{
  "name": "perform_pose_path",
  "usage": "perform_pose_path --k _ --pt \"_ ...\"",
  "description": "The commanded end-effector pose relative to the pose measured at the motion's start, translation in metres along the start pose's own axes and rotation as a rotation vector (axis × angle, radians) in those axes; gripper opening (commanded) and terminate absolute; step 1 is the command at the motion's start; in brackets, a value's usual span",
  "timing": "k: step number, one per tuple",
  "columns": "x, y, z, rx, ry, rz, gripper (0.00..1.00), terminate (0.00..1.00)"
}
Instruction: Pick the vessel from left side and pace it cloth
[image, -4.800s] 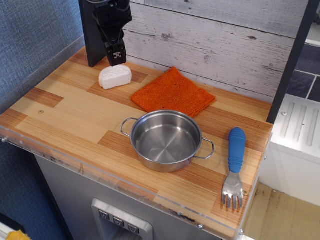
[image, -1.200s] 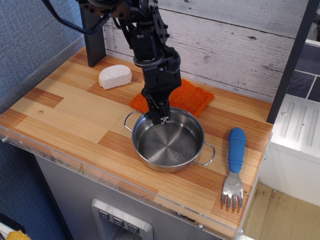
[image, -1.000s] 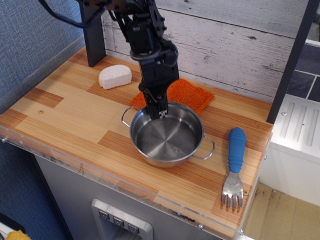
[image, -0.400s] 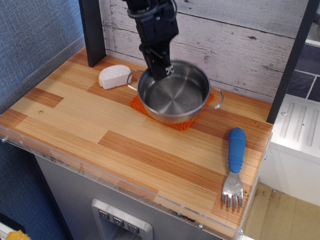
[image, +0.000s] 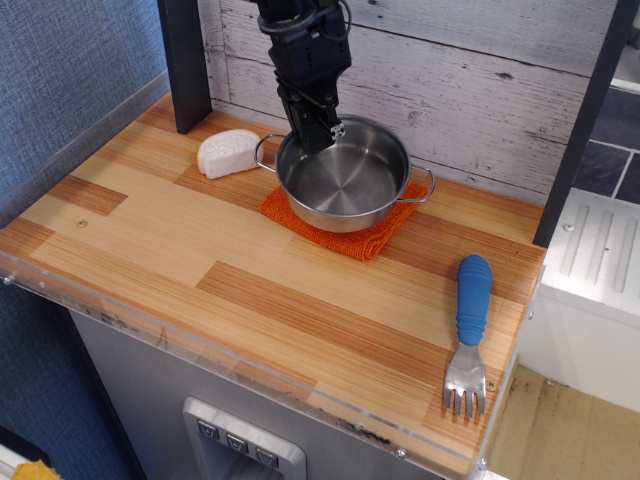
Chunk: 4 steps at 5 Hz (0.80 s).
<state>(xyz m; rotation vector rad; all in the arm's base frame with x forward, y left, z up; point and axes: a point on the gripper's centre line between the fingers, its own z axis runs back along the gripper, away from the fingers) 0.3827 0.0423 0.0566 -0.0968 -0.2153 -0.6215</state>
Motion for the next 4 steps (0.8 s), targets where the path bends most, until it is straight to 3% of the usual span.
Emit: perform_pose_path --k 1,2,4 --pt "0.003 0.021 0.003 0.043 0.002 0.029 0.00 0.00" --pt "-0.003 0.023 0.000 0.034 0.018 0.080 1.00 0.00" --pt "-0.010 0.017 0.006 0.065 0.023 0.115 1.00 0.00"
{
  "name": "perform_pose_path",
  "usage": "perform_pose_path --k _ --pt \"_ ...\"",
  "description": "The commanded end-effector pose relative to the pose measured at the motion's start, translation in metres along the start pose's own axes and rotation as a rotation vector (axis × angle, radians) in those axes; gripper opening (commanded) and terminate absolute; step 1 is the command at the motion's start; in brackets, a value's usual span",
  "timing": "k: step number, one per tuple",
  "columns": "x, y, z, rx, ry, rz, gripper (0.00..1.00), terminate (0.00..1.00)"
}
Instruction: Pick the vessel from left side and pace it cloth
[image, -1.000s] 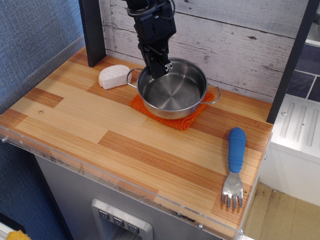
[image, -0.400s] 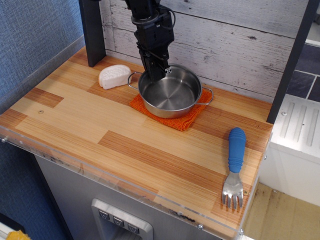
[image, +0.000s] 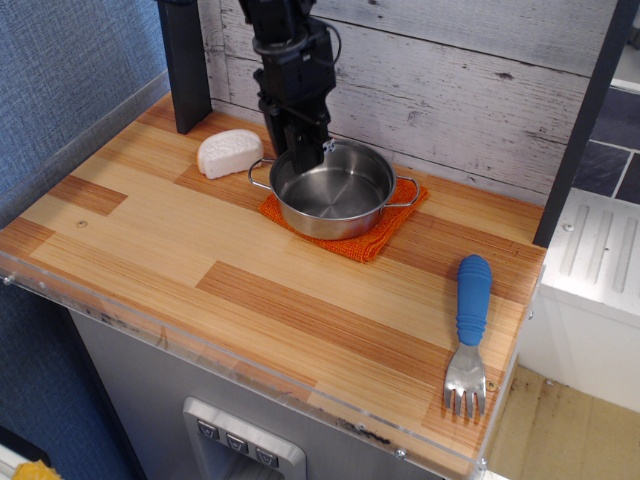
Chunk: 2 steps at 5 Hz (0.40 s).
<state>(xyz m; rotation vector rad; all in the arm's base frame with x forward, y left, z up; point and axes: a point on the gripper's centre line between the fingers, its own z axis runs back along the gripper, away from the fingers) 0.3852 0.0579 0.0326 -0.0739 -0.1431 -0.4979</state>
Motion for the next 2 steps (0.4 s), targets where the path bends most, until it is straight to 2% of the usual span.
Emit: perform_pose_path --k 1,2 --pt "-0.004 0.007 0.041 0.099 -0.058 -0.016 1.00 0.00" --pt "-0.006 0.011 0.072 0.291 -0.055 -0.081 1.00 0.00"
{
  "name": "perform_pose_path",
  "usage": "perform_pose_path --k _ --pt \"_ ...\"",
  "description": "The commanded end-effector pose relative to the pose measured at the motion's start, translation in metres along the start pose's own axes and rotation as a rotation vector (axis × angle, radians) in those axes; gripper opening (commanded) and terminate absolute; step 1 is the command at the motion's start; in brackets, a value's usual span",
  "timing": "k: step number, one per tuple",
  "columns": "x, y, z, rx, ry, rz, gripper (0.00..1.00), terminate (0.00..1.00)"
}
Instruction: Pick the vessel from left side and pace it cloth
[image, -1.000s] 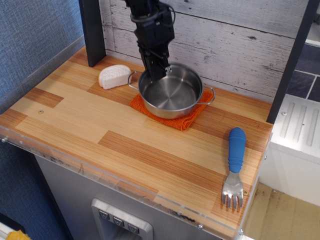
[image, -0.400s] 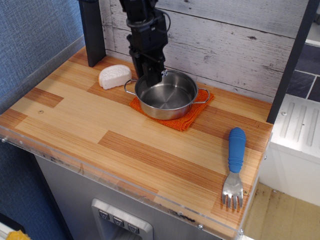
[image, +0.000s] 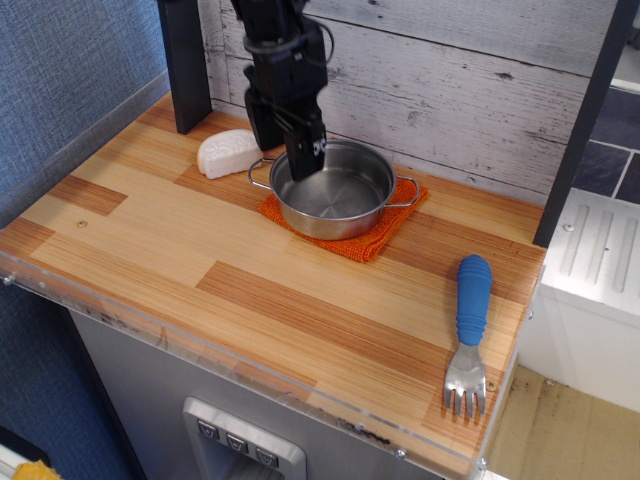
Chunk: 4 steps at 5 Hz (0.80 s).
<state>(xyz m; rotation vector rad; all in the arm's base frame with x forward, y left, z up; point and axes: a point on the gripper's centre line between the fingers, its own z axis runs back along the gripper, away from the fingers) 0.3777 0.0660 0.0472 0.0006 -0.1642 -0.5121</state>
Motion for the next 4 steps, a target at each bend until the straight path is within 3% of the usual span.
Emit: perform_pose_path --k 1,3,4 --pt "0.0001 0.0142 0.0769 0.234 -0.171 -0.116 1.00 0.00" --pt "0.0001 0.0142 0.0769 0.234 -0.171 -0.116 1.00 0.00" --pt "0.0001 0.0142 0.0769 0.234 -0.171 -0.116 1.00 1.00"
